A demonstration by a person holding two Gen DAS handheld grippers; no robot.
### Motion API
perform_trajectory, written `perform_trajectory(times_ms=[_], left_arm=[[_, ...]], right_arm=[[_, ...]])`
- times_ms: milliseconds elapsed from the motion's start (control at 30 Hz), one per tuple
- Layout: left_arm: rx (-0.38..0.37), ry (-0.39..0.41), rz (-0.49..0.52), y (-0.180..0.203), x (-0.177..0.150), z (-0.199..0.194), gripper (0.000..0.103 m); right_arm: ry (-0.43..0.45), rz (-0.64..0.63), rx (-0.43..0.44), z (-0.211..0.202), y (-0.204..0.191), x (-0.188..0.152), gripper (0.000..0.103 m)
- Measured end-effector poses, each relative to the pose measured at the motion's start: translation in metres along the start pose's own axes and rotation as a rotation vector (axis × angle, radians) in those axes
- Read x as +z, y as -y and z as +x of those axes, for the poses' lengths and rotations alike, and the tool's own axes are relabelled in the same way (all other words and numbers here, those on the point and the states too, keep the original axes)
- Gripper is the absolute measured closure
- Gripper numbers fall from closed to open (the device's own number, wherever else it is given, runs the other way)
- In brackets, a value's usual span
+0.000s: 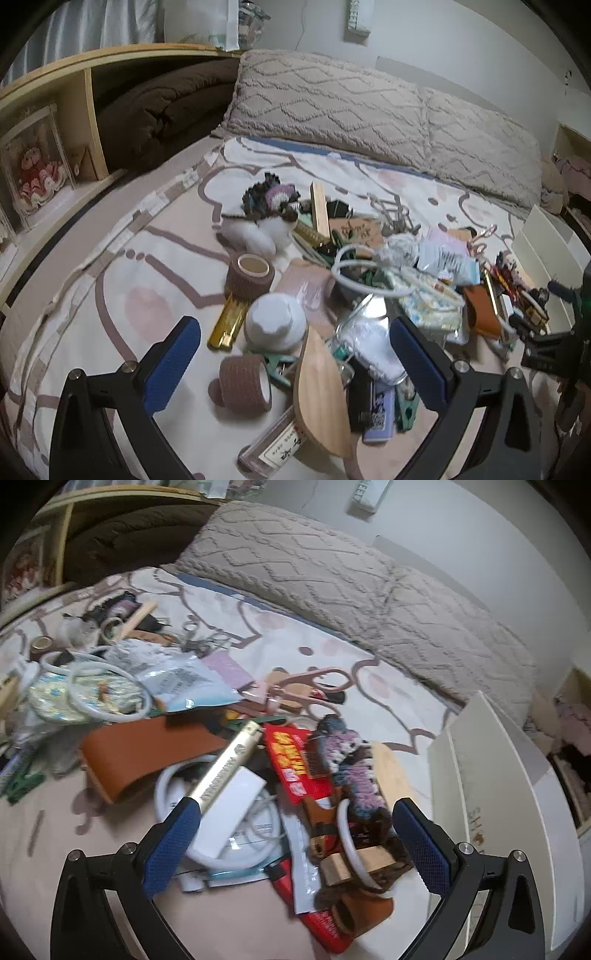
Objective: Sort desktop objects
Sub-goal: 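Move both tools over the pile of items, scanning for the next objects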
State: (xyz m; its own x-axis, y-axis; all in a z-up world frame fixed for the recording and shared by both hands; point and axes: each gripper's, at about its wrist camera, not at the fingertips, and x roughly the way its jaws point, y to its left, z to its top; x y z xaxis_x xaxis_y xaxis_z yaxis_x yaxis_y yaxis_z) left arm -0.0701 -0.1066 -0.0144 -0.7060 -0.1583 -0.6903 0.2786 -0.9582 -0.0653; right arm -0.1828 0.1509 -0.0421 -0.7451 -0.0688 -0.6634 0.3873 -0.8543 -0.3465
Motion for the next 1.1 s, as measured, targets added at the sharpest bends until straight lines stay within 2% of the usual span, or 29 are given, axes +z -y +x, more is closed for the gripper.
perform_trajectory(times_ms=[100, 233, 367, 500, 600, 733, 1100], left_arm=[[-0.051, -0.017, 0.004, 0.004, -0.003, 0.003, 0.000], [-0.206, -0.057, -0.026, 0.007, -0.004, 0.010, 0.000], [-0.290, -0.095, -0.076, 0.005, -0.004, 0.021, 0.000], [-0.320, -0.078, -0.094, 0.004, 0.000, 0.023, 0.000], [-0.356, -0.070, -0.095, 0.005, 0.004, 0.024, 0.000], [-0.364, -0.065, -0.077, 0.007, 0.004, 0.025, 0.000], [-0.370, -0.089, 0.019, 0.026, -0.008, 0.021, 0.000]], right_arm=[[0.009, -0.009, -0.007, 0.001, -0.001, -0.001, 0.000], [0.021, -0.037, -0.018, -0.002, -0.005, -0.004, 0.000], [-0.023, -0.085, 0.033, 0.001, -0.014, -0.012, 0.000], [-0.039, -0.125, 0.077, 0.000, -0.023, -0.020, 0.000], [-0.050, -0.161, 0.080, -0.001, -0.031, -0.024, 0.000], [-0.050, -0.167, 0.086, -0.007, -0.032, -0.030, 0.000], [-0.068, -0.064, 0.141, -0.031, -0.016, -0.060, 0.000]])
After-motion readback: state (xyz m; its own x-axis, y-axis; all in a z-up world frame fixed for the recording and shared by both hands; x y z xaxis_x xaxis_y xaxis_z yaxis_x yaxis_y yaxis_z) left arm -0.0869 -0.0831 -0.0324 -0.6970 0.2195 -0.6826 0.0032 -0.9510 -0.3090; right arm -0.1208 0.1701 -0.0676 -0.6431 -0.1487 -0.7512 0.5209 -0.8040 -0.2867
